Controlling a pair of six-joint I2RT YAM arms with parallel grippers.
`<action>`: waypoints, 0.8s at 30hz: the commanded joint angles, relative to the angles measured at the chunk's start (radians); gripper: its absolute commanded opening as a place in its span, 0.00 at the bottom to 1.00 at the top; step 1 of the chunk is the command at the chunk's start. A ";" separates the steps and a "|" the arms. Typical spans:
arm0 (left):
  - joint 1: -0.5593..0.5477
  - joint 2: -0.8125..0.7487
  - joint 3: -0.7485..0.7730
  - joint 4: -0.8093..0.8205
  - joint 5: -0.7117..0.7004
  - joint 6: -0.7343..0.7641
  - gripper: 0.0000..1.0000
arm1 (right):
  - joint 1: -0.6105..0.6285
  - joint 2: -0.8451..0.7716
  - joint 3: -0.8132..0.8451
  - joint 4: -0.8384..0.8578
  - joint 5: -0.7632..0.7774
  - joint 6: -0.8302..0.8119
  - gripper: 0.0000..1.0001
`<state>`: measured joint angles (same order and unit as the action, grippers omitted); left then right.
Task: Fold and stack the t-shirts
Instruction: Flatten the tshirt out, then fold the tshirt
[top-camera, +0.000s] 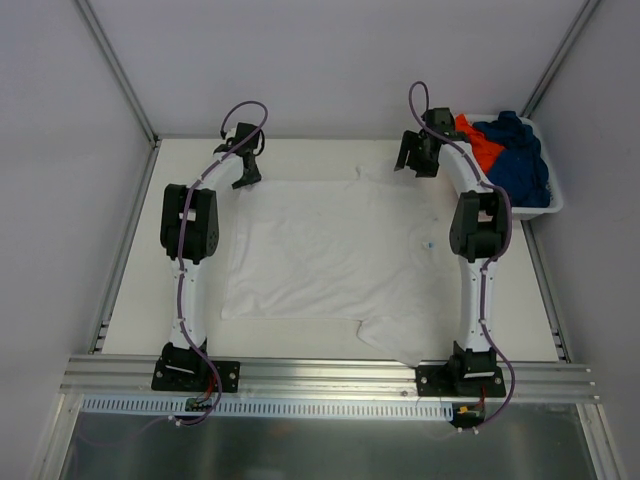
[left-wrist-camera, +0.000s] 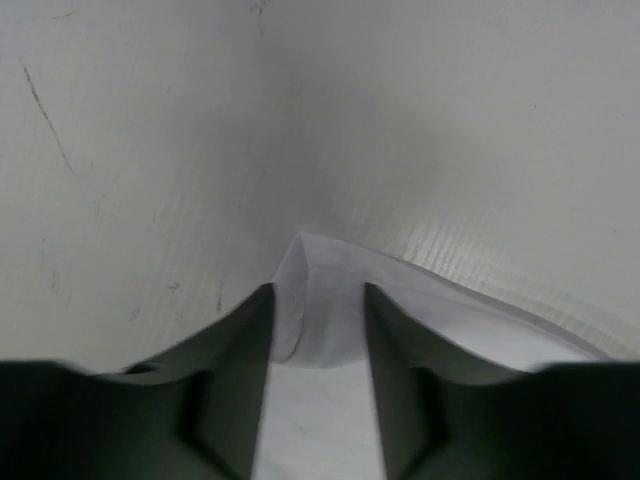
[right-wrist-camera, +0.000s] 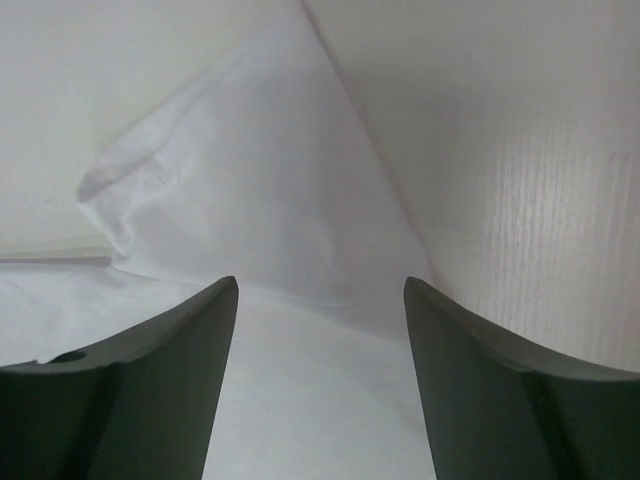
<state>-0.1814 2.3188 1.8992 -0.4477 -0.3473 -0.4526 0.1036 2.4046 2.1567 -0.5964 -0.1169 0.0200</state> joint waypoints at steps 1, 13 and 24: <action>0.008 -0.032 0.032 0.000 -0.005 0.011 0.48 | 0.007 0.039 0.135 -0.035 0.013 -0.038 0.72; 0.008 0.007 0.073 -0.003 0.031 0.035 0.92 | 0.005 0.154 0.272 -0.065 0.034 -0.028 0.85; 0.011 0.025 0.098 -0.003 0.094 0.040 0.71 | 0.005 0.174 0.278 -0.082 -0.013 -0.031 0.53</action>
<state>-0.1810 2.3356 1.9667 -0.4465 -0.2863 -0.4259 0.1036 2.5824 2.3970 -0.6483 -0.0986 -0.0063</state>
